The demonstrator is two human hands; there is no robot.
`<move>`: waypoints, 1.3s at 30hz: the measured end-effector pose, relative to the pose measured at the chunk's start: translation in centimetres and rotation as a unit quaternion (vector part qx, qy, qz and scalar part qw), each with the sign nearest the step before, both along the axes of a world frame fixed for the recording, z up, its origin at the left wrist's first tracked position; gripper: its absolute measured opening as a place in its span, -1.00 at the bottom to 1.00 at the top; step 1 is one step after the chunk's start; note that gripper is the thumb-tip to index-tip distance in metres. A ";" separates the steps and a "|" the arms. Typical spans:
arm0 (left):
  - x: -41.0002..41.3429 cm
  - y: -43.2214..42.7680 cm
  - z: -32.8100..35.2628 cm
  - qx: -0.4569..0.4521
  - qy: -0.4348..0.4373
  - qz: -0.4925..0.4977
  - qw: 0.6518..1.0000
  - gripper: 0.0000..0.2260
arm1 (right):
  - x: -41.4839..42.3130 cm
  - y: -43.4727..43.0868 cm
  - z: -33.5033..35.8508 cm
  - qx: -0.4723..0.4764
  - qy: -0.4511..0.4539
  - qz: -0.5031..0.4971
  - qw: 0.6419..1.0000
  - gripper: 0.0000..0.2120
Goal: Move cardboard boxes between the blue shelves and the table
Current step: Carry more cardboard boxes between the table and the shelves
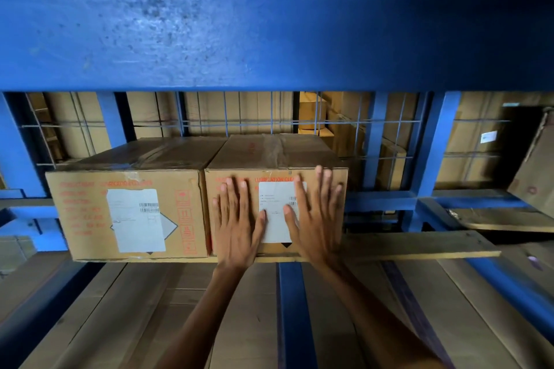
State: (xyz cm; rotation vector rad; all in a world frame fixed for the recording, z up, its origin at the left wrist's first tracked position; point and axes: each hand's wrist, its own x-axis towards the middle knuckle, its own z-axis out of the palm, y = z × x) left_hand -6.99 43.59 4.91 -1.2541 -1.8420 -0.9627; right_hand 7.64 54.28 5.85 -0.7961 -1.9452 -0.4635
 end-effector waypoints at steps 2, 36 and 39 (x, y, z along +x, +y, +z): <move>-0.2 1.3 -0.5 0.009 -0.001 0.009 1.000 -0.33 | -1.1 0.3 -0.2 0.002 -0.008 -0.012 1.000 -0.24; 20.2 -6.5 2.9 -0.189 -0.105 -0.444 0.870 -0.49 | 25.5 -19.4 1.2 -0.298 0.115 -0.153 0.935 -0.52; 26.7 -8.5 2.2 -0.199 -0.099 -0.534 0.816 -0.53 | 31.6 -26.0 0.2 -0.325 0.132 -0.256 0.901 -0.51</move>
